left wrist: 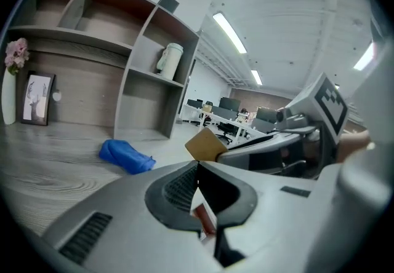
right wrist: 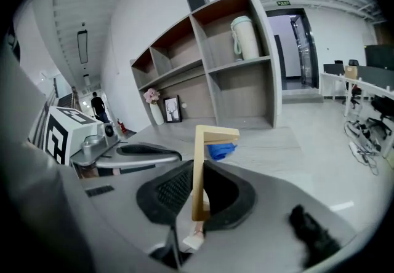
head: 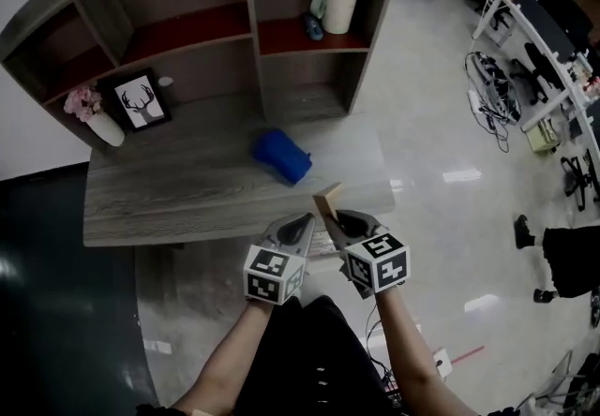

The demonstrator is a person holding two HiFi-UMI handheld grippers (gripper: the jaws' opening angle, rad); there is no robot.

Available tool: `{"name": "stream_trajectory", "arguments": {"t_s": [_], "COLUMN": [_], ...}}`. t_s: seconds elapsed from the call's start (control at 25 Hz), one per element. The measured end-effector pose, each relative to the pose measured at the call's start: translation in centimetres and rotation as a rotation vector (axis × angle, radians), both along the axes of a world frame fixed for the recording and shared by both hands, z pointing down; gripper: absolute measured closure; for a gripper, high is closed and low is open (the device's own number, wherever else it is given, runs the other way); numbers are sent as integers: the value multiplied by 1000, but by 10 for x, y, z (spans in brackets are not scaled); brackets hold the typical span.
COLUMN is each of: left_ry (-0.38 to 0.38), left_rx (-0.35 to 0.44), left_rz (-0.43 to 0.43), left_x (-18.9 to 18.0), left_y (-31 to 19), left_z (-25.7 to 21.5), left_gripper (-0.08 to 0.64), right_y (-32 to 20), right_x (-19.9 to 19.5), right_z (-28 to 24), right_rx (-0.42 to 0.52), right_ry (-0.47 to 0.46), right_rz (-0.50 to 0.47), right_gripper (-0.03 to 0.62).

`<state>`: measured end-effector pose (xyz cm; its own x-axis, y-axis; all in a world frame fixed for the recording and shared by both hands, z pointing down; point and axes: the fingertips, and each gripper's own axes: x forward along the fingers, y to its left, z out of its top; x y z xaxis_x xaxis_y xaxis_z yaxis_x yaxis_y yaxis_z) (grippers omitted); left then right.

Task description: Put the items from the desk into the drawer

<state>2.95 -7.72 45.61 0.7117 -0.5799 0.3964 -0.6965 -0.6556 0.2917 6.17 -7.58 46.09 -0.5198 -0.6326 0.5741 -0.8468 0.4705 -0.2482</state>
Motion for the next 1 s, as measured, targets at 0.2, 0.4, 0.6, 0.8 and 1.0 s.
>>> {"name": "stream_trajectory", "arguments": {"t_s": [0.2, 0.4, 0.6, 0.8, 1.0], "left_ry": [6, 8, 6, -1, -16], "left_rx": [-19, -27, -35, -47, -68], "left_rz": [86, 166, 218, 231, 205], "left_x": [32, 62, 79, 83, 70], "left_y": [10, 22, 34, 43, 46], "left_z": [5, 7, 12, 21, 36], "left_gripper": [549, 549, 549, 549, 549], "right_y": [15, 35, 51, 62, 65], "right_x": [34, 67, 82, 82, 71], "right_z": [3, 8, 15, 27, 41], "right_rx": [2, -20, -40, -62, -85], "right_ry": [5, 12, 2, -7, -19], "right_rz": [85, 164, 222, 231, 209], "right_gripper": [540, 540, 540, 540, 540]}}
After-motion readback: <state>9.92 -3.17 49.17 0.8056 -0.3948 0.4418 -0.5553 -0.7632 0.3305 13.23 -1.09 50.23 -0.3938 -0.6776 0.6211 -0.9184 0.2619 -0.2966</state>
